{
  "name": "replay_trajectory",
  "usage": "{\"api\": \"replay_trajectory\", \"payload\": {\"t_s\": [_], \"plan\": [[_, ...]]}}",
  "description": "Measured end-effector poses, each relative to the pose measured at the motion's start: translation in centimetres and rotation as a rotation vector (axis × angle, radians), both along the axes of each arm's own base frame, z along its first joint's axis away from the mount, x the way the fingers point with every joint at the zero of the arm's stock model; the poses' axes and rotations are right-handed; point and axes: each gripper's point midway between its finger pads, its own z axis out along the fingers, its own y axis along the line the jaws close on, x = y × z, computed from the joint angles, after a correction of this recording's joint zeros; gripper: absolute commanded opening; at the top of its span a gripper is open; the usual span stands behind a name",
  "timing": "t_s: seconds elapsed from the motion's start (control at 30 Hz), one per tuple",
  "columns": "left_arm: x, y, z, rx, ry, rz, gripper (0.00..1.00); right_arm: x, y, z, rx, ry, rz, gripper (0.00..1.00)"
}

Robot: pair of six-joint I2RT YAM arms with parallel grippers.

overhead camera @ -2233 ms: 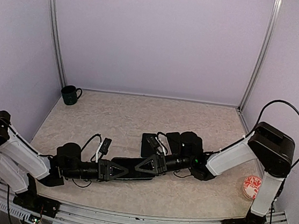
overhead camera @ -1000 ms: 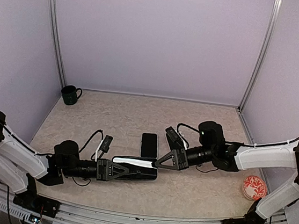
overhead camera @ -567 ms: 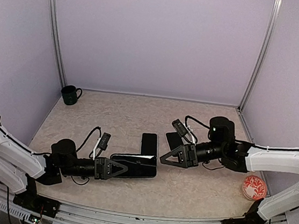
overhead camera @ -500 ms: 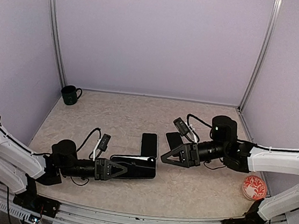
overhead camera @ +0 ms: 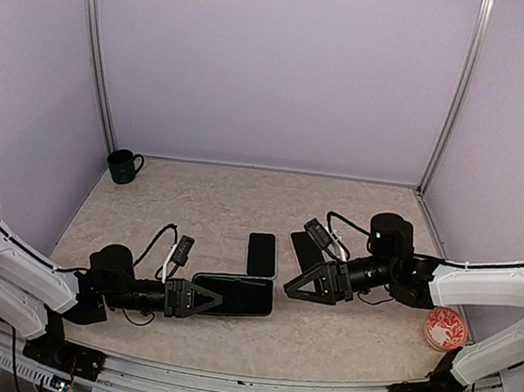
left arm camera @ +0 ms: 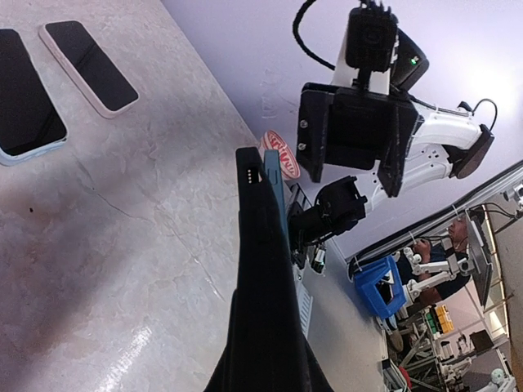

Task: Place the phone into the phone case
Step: Press the phone case against the phone.

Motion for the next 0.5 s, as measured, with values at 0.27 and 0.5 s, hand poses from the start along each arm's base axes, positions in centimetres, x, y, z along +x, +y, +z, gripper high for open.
{"api": "replay_trajectory", "payload": {"t_s": [0.27,0.5], "plan": [[-1.2,-0.3,1.7,-0.048,-0.053,-0.052,0.02,-0.5,0.4,-2.1,0.013,0.053,0.065,0.59],[-2.0,-0.5,2.7,-0.082,-0.081,-0.093,0.02,-0.8,0.7,-2.0,0.050,0.063,0.098,0.59]]}}
